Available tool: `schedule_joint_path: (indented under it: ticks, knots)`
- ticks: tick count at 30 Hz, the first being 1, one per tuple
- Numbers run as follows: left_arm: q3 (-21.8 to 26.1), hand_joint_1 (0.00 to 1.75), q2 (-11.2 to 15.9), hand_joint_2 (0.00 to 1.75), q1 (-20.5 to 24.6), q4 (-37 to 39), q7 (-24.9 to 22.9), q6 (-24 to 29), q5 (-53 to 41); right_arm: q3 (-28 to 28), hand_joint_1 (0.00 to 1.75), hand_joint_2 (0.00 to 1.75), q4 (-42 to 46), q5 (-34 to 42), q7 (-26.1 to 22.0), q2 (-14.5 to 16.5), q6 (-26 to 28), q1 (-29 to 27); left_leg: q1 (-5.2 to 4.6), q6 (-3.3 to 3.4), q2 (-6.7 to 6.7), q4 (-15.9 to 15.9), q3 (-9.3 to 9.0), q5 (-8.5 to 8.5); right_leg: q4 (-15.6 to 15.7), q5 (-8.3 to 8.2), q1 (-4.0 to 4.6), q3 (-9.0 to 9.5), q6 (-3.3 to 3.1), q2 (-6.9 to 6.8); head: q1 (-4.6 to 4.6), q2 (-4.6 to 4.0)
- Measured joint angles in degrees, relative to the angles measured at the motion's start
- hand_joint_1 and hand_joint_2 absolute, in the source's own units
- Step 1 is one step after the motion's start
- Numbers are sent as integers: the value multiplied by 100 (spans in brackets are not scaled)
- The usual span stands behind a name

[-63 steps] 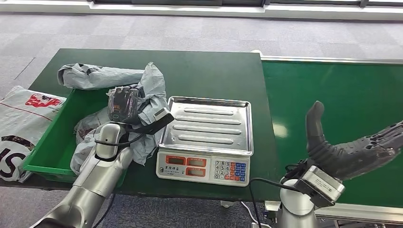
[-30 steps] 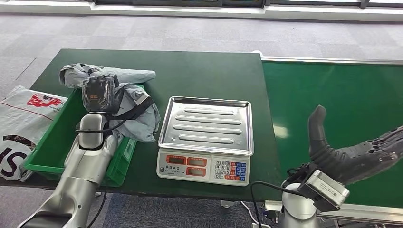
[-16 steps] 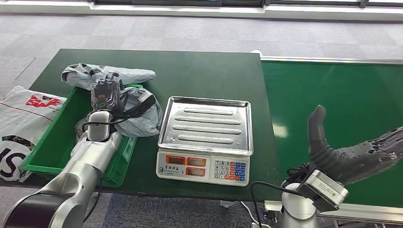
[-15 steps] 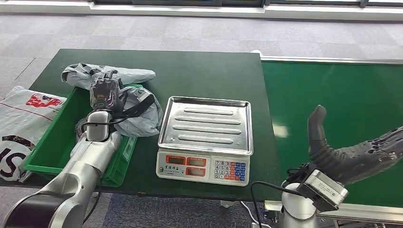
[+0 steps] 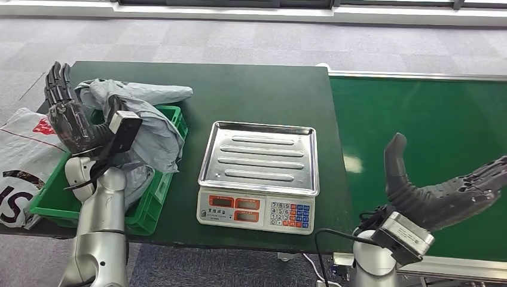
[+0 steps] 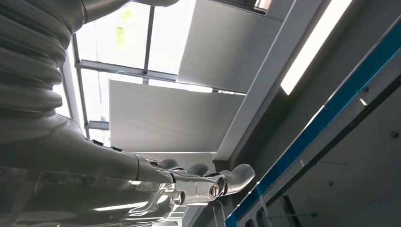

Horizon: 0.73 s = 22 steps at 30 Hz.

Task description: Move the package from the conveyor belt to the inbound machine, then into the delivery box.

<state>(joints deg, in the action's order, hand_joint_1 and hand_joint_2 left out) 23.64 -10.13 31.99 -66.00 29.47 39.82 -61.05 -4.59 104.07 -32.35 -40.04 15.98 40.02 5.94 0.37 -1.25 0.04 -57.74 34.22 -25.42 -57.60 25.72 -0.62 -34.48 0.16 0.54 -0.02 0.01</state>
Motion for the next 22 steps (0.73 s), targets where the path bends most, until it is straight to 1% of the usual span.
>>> schedule_joint_path:
  ticks: [3,5,8,10,14,16,18,19,20,21,22]
  knots:
    - [185,0,-233,0,-141,-422,21,0,-123,0,0,175,-1,-2,0,0,0,-3,0,0,0,0,0,0,0,0,0,0,0,-1,0,1]
    - [215,0,-345,0,-231,-654,-96,0,-271,0,0,175,-1,-2,0,0,0,-10,0,0,0,0,-1,0,0,0,0,0,0,-1,0,1]
    - [202,0,-455,0,-337,-904,-337,0,-499,0,0,175,1,-2,0,0,0,-32,0,0,0,0,-2,0,1,0,0,0,0,-1,0,1]
    - [185,0,-488,0,-372,-1010,-415,0,-575,1,0,175,1,-2,0,0,0,-40,0,0,0,0,-3,0,1,0,0,0,0,-1,0,2]
    - [164,0,-523,175,-406,-1121,-458,0,-609,2,0,175,2,-2,-1,1,0,-73,0,0,0,0,-5,0,1,0,1,1,0,-1,-1,1]
    - [156,0,-536,175,-411,-1147,-511,0,-662,2,0,175,4,-2,-1,2,0,-140,0,0,0,0,-5,0,0,0,0,2,0,-1,-1,1]
    - [100,0,-524,175,-420,-1128,-753,-6,-930,2,0,175,8,-3,-2,1,0,-178,0,0,0,0,-6,0,1,0,0,2,0,-2,0,1]
    - [32,0,-497,175,-423,-1085,-982,-46,-1192,3,0,175,13,-3,-2,0,0,-180,0,0,0,0,-6,0,1,0,-1,2,0,-2,0,1]
    - [-93,0,-418,175,-420,-1008,-1337,-170,-1550,3,0,175,20,-3,-2,0,0,-182,0,0,0,0,-7,1,2,0,-1,2,0,-2,1,1]
    - [-289,0,-287,175,-410,-898,-1833,-368,-1910,4,0,175,26,-3,-3,0,0,-184,0,-1,0,0,-9,2,2,0,0,0,0,-2,1,2]
    - [-388,0,-219,175,-405,-840,-2091,-485,-2113,4,0,175,31,-3,-3,0,0,-184,0,-1,0,0,-10,2,3,0,0,-1,0,-2,1,2]
